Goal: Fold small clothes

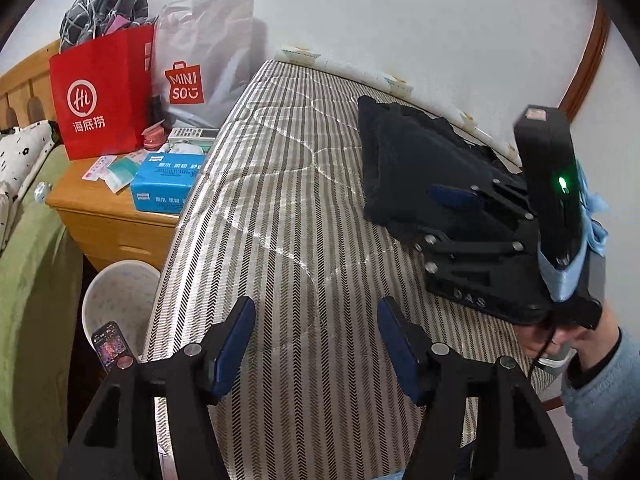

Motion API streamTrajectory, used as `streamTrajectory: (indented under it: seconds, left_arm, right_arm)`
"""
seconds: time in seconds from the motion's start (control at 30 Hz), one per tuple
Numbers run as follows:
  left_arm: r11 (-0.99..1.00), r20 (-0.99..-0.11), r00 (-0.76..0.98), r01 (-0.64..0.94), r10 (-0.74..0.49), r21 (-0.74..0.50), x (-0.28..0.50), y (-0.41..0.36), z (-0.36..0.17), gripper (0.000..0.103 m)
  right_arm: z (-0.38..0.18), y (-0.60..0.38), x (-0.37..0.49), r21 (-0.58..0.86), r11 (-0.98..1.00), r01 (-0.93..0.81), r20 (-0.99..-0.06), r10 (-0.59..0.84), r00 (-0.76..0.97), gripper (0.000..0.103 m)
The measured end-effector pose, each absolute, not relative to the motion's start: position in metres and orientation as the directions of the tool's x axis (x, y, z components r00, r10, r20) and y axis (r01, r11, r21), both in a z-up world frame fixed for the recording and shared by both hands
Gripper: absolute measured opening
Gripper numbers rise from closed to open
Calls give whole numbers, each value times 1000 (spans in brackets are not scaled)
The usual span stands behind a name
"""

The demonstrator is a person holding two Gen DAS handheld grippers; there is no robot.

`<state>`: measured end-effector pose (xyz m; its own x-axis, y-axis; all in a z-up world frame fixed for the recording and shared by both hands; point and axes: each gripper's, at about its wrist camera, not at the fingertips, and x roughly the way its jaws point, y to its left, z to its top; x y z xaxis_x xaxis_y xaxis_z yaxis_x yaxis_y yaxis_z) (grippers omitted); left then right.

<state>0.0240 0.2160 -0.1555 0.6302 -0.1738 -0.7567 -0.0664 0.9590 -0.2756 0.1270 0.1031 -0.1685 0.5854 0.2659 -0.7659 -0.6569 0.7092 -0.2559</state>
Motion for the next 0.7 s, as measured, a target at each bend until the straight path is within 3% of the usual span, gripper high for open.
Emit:
streamTrajectory:
  seconds: [0.07,0.1,0.13,0.2,0.43,0.53,0.7]
  left_arm:
    - [957,-761,624,-71,-177,-280,26,214,-157,61]
    - [957,-765,620,-73,-176,-279,28,213,-158,61]
    - [958,-767,618,-72,-174,-276,29,210,-158,61]
    - [962,-772,613,-69,-169,-266,32,204,-158,61]
    - [972,-789,591,-33,-167,-231,52,170,-152,61]
    - [975,-789,587,5,-182,-221,64,145,-148,61]
    - [970,-771,593,90,-234,-225,86,99,-139,61]
  right_arm:
    - [-170,106,133,-252,719,-647,-755,272,597,45]
    - [-170,106,137,-256,730,-634,-744,270,611,30]
    - [-167,104,141,-243,739,-628,-736,281,616,24]
    - [-162,100,149,-183,755,-629,-737,319,596,19]
    - [-84,18,145,-10,859,-512,-546,424,722,15]
    - [-50,-47,141,82,905,-417,-460,405,790,15]
    - [-35,-163,135,213,942,-258,-393,324,861,15]
